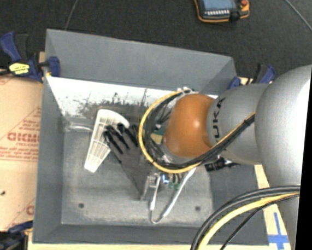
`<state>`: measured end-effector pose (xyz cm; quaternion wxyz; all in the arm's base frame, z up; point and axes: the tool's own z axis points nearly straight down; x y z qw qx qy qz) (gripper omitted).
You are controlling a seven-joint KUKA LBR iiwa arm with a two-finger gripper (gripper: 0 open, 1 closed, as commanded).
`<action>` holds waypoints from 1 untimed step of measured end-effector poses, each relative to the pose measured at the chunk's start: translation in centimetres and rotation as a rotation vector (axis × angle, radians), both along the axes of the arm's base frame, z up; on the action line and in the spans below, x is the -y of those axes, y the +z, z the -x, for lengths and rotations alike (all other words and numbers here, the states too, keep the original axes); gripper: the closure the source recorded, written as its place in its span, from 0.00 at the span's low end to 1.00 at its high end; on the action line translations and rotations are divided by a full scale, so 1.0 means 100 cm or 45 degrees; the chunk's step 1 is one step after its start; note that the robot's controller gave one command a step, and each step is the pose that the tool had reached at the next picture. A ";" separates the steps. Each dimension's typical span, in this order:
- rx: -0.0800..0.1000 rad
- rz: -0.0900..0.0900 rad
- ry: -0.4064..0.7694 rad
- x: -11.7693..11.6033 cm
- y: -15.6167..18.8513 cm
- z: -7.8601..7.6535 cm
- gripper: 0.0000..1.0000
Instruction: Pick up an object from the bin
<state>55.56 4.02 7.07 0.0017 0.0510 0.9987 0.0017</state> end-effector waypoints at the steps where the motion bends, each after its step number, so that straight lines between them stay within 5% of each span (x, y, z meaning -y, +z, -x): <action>1: 0.007 0.005 0.777 -0.005 0.000 0.030 0.00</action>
Offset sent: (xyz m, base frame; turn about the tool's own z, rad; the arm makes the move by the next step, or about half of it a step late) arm -0.0506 0.0109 -0.0007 0.1364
